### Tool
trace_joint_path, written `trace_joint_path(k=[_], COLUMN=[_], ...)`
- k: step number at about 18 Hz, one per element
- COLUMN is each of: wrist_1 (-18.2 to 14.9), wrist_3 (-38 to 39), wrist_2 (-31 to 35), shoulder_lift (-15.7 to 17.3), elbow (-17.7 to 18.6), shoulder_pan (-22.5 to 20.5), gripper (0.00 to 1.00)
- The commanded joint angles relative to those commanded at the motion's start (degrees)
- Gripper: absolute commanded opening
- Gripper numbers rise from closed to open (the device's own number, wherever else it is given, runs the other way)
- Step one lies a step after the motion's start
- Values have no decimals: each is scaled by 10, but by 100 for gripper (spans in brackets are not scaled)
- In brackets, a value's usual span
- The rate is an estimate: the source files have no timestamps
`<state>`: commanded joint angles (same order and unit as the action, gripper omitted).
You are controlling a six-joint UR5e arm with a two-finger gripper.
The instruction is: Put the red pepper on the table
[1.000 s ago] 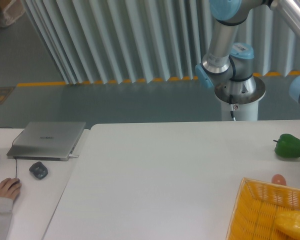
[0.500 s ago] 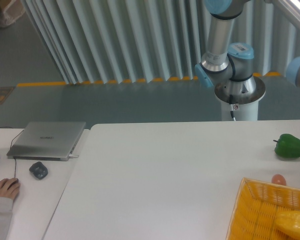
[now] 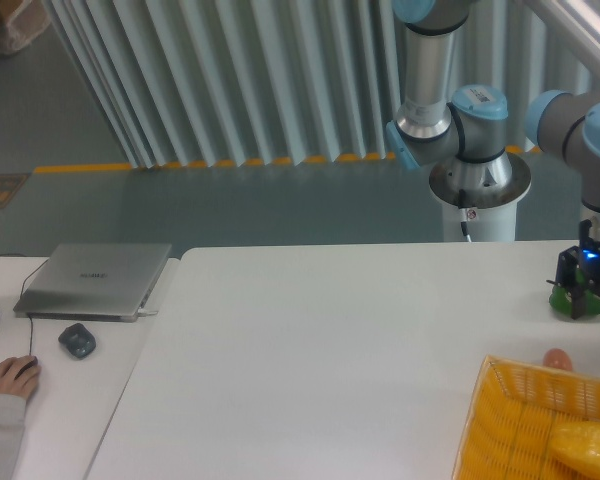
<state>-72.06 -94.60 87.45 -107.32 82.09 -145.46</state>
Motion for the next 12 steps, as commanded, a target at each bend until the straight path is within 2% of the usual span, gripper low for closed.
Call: trace_joint_path(k=[1, 3, 12], wrist_1=[-10, -25, -25], wrist_3=[-35, -51, -49], wrist_2=[10, 27, 32], shoulder_lift=[-1, -3, -5], elbow=[0, 1, 6], shoulder_pan=[-2, -4, -2], gripper=[100, 100, 100])
